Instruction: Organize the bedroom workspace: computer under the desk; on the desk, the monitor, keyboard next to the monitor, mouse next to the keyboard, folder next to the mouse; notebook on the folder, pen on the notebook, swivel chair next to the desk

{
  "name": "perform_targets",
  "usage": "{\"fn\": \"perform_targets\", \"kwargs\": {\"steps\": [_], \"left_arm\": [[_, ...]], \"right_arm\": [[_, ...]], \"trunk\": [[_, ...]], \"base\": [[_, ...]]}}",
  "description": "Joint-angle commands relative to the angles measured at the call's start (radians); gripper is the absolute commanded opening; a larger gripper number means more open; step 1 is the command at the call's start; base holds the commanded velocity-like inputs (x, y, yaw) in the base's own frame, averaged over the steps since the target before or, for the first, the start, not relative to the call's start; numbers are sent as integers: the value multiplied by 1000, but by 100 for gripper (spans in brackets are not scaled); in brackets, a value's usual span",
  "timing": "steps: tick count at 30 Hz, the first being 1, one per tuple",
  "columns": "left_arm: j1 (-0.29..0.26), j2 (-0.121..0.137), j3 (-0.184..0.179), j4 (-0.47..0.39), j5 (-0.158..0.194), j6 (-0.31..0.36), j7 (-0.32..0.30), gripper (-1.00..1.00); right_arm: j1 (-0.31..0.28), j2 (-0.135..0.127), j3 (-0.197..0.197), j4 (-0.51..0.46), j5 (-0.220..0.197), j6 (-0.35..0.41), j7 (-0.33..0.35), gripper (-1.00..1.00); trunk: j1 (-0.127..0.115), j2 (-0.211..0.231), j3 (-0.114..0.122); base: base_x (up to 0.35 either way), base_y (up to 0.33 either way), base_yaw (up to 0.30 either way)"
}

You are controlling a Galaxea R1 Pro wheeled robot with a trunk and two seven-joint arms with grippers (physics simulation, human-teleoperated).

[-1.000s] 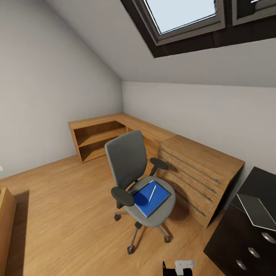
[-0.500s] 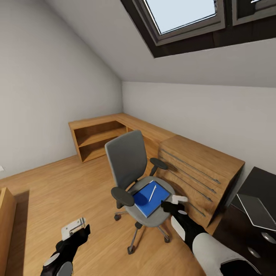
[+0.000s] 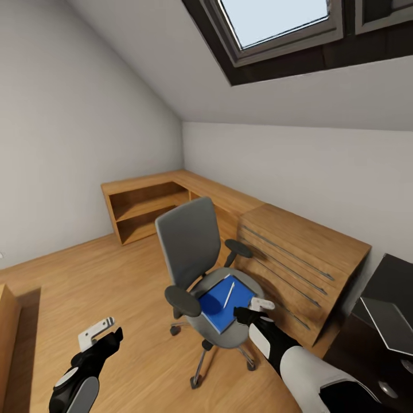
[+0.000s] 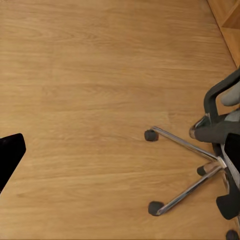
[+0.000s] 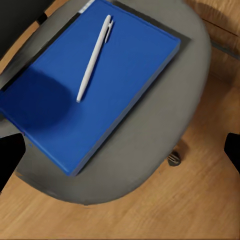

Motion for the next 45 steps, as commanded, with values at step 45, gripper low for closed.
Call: {"fn": "perform_targets", "kwargs": {"steps": [45], "left_arm": [[-1, 0, -27, -58, 4, 1, 13, 100]], "right_arm": [[-1, -1, 9, 4, -3, 11, -15, 100]], "trunk": [[4, -8, -4]], "base": [[181, 0, 70]]}}
